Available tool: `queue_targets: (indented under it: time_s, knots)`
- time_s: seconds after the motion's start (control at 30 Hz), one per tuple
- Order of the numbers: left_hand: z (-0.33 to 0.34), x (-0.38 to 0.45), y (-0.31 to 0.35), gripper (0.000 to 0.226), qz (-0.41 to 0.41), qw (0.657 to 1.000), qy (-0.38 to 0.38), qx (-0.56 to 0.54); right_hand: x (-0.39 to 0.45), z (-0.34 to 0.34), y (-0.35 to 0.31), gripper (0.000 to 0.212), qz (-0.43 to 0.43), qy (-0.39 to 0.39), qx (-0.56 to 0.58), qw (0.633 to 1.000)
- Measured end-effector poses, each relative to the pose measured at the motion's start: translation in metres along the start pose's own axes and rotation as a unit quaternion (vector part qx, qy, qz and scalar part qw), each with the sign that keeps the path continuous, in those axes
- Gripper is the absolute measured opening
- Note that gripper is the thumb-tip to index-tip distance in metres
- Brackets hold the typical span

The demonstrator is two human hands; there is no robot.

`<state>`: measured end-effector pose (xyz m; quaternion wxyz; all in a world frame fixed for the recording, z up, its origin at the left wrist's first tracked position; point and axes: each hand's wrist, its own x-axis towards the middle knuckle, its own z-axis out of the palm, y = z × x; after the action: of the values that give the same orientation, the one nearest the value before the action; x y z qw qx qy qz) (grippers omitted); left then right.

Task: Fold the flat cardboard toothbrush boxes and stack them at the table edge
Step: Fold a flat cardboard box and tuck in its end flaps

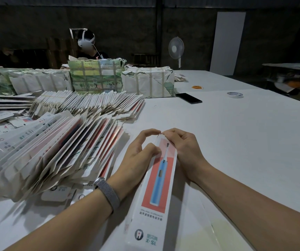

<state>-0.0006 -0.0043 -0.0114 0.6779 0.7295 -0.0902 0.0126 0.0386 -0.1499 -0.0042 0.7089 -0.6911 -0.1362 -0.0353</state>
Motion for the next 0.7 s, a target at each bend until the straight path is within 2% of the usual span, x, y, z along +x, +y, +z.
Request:
queue_targets:
  time_s: [0.23, 0.33, 0.47, 0.57, 0.7]
  knots:
    - [0.0012, 0.0010, -0.0017, 0.027, 0.004, 1.000, 0.005, -0.008, 0.0012, 0.0017, 0.0021, 0.040, 0.006, 0.041, 0.005, 0.999]
    - [0.0013, 0.0009, -0.0028, 0.024, 0.012, 0.999, 0.020, -0.031, 0.0022, 0.0028, 0.0042, 0.029, -0.002, 0.059, 0.005, 0.998]
    - [0.0018, 0.0035, -0.0054, 0.025, 0.044, 0.995, 0.080, -0.048, 0.0014, 0.0021, 0.0048, 0.005, 0.008, -0.008, 0.005, 1.000]
    - [0.0019, 0.0038, -0.0063, 0.023, 0.050, 0.993, 0.088, -0.058, 0.0004, 0.0003, 0.0044, 0.009, 0.023, -0.046, 0.000, 0.999]
    - [-0.0001, 0.0040, -0.0087, 0.026, 0.050, 0.995, 0.074, -0.052, -0.0007, -0.0031, 0.0041, 0.009, 0.043, -0.033, 0.041, 0.998]
